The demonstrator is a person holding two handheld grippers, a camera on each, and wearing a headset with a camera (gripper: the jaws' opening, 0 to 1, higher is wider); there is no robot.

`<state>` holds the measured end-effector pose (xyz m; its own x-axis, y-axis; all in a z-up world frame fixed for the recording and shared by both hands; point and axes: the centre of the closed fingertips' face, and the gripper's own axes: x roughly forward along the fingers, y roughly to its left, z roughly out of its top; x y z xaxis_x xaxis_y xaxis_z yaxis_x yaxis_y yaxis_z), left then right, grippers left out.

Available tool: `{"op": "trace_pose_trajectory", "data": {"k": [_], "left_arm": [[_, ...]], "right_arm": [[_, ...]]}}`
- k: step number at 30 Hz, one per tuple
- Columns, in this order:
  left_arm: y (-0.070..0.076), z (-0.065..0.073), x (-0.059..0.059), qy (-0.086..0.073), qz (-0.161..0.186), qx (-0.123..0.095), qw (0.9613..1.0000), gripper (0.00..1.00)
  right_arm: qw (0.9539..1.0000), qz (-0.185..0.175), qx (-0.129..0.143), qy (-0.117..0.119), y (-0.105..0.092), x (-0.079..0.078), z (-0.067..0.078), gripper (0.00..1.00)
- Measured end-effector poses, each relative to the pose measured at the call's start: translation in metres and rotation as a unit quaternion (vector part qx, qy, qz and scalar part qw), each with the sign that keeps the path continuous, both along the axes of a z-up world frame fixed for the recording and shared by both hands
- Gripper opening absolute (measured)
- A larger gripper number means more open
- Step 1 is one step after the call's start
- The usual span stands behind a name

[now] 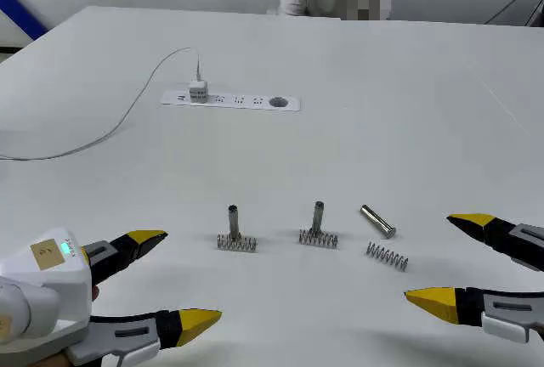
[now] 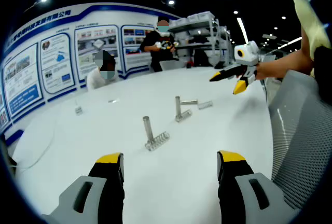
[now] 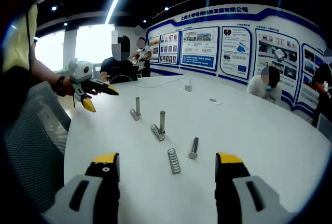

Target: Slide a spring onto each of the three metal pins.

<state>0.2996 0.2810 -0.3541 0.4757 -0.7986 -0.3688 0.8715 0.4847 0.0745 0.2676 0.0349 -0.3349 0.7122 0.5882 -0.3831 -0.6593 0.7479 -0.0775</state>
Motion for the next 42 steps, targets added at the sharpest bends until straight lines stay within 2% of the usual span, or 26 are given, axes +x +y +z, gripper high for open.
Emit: {"op": "trace_pose_trajectory", "data": {"k": [31,36,42], "left_arm": [[-0.002,-0.003,0.001,0.007,-0.003,0.004,1.0000,0.72],[-0.002,-0.002,0.002,0.007,-0.004,0.005,1.0000,0.71],[-0.003,-0.002,0.003,0.009,-0.004,0.003,0.9999,0.71]], "right_arm": [[0.9998,-0.019,-0.004,0.006,-0.007,0.001,0.004,0.73],[0.9997,-0.020,-0.009,0.007,-0.007,0.009,0.008,0.71],[0.9994,-0.016,-0.026,0.015,-0.003,0.026,0.015,0.61]]}}
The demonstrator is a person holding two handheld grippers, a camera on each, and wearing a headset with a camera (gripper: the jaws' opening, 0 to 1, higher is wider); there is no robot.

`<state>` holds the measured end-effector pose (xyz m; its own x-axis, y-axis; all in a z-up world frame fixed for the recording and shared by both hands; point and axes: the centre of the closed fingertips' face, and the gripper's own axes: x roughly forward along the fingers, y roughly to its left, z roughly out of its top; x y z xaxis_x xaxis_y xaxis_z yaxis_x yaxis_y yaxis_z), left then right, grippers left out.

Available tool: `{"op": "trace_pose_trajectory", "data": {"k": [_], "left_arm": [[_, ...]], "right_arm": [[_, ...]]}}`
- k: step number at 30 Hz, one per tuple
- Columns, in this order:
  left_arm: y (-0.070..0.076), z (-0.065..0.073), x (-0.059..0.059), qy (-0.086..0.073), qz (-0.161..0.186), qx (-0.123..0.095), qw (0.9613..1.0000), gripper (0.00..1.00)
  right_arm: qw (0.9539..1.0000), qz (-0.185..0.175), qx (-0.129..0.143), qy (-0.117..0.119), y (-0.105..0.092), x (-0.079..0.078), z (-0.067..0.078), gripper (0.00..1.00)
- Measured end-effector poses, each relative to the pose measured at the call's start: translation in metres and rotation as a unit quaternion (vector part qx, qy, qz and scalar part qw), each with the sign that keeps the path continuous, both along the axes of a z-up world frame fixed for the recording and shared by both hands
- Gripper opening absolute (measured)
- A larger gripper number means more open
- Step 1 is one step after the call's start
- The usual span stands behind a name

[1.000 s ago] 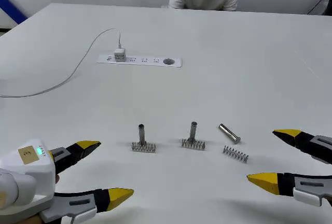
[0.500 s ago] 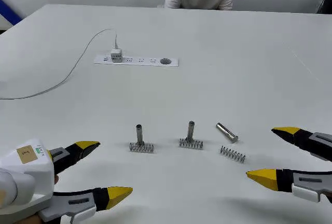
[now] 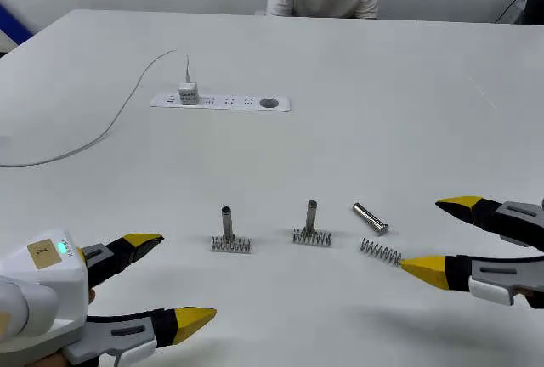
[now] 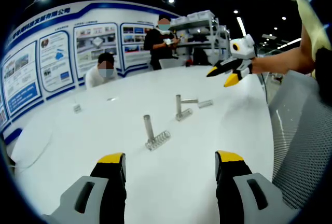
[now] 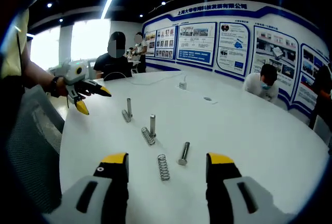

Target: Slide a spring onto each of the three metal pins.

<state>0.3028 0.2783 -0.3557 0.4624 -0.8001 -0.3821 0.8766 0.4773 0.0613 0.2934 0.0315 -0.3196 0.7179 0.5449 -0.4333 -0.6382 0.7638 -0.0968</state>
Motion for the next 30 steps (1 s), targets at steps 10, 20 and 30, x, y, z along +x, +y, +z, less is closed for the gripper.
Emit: {"op": "trace_pose_trajectory", "data": {"k": [10,20,30], "left_arm": [[0.000,0.000,0.001,0.002,0.001,-0.002,1.0000,0.70],[0.000,-0.002,0.000,0.005,0.004,0.002,1.0000,0.68],[0.001,-0.006,0.000,0.009,0.008,0.002,0.9999,0.67]], "right_arm": [[0.9988,-0.014,-0.032,0.035,0.008,0.040,-0.009,0.37],[0.9925,-0.061,-0.052,0.092,0.015,0.074,-0.039,0.26],[0.9840,-0.090,-0.076,0.134,0.006,0.094,-0.064,0.16]]}}
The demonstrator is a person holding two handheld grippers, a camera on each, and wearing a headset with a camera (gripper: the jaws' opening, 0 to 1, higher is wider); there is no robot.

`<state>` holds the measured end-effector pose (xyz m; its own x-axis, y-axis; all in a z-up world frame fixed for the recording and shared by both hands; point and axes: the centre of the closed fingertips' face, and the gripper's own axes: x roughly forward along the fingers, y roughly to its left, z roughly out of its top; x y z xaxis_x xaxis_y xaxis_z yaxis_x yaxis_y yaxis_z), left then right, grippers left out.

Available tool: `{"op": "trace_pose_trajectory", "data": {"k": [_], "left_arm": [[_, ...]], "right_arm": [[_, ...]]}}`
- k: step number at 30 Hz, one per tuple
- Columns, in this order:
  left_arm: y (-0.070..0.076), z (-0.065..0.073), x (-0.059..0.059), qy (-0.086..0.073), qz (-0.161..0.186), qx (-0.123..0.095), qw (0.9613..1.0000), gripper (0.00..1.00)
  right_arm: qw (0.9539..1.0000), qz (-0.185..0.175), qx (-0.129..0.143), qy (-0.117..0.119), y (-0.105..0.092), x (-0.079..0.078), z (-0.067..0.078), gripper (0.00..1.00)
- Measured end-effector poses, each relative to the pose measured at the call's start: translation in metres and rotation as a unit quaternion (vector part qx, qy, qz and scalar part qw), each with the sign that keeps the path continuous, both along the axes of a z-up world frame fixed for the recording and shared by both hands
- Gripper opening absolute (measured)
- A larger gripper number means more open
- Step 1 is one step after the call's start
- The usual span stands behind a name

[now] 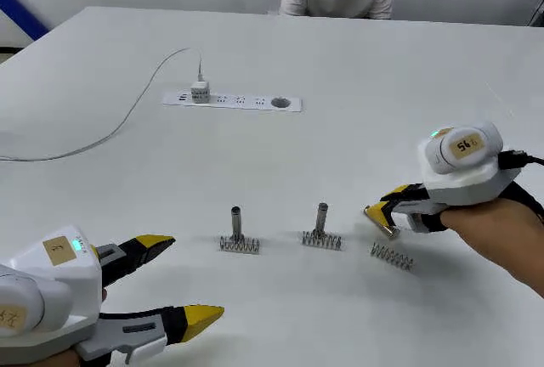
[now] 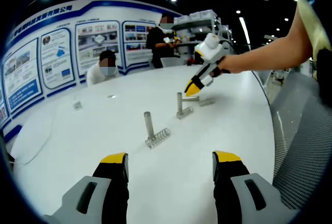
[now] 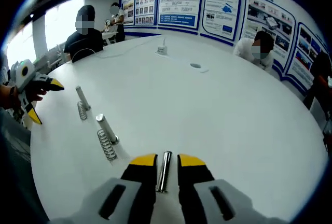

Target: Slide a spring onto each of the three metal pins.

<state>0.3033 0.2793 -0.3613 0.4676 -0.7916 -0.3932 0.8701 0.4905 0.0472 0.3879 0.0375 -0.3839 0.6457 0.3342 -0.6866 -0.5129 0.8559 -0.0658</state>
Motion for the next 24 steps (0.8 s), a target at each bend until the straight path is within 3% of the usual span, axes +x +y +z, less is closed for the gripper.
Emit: {"op": "trace_pose_trajectory", "data": {"k": [6,24], "left_arm": [[0.000,-0.001,0.000,0.002,0.000,-0.001,1.0000,0.66],[0.002,-0.003,0.001,0.005,0.003,-0.001,1.0000,0.65]], "right_arm": [[0.9998,-0.007,-0.002,0.019,0.002,0.005,-0.010,0.15],[0.9985,-0.028,0.013,0.044,0.003,0.004,-0.020,0.11]]}}
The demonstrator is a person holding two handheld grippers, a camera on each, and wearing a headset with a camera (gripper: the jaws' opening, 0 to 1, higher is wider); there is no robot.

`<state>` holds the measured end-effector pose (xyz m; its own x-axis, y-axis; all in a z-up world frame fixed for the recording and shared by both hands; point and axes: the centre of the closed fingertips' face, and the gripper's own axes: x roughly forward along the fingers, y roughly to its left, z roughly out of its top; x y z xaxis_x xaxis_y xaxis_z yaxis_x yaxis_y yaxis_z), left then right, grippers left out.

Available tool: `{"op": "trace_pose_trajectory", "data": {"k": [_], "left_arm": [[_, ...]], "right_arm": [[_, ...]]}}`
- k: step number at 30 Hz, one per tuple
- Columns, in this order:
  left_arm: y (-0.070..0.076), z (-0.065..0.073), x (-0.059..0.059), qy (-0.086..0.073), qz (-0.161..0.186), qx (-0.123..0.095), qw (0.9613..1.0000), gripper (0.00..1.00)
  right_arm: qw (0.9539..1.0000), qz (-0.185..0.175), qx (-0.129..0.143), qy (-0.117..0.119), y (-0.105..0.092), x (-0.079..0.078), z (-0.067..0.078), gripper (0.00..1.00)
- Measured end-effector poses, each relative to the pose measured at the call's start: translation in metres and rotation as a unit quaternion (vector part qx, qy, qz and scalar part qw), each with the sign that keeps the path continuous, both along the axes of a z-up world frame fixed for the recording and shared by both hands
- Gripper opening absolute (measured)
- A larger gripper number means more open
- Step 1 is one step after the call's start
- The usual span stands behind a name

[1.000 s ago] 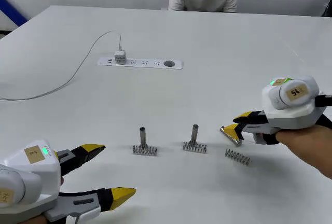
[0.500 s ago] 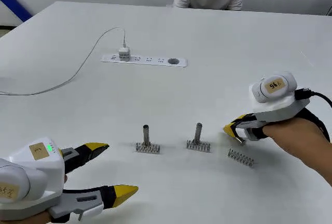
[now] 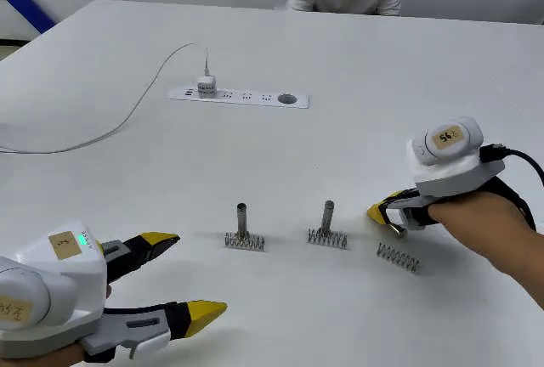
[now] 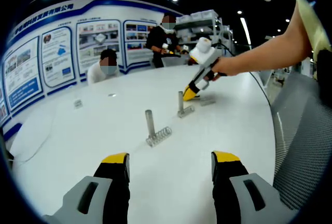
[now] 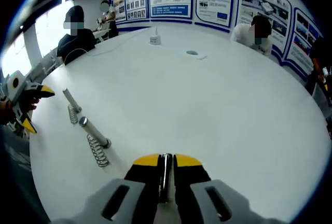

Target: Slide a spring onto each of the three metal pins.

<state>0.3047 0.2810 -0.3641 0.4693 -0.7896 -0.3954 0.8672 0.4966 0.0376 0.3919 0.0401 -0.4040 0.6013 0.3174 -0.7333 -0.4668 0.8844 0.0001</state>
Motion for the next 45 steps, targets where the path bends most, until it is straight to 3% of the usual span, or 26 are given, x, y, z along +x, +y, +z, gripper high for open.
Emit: {"op": "trace_pose_trajectory", "data": {"k": [12,22,25,45], "left_arm": [[0.000,0.001,0.001,-0.001,0.001,-0.001,1.0000,0.64],[0.001,0.004,0.003,-0.005,0.002,-0.003,1.0000,0.64],[0.000,0.005,0.003,-0.006,0.000,-0.003,1.0000,0.64],[-0.001,0.008,0.000,-0.010,-0.003,-0.006,0.9999,0.63]], "right_arm": [[1.0000,-0.005,0.001,-0.007,0.001,-0.003,0.001,0.09],[0.9987,0.001,0.015,-0.048,0.006,-0.014,0.039,0.09],[0.9983,0.002,0.017,-0.055,0.006,-0.020,0.044,0.09],[0.9967,0.000,0.029,-0.076,0.006,-0.043,0.051,0.09]]}}
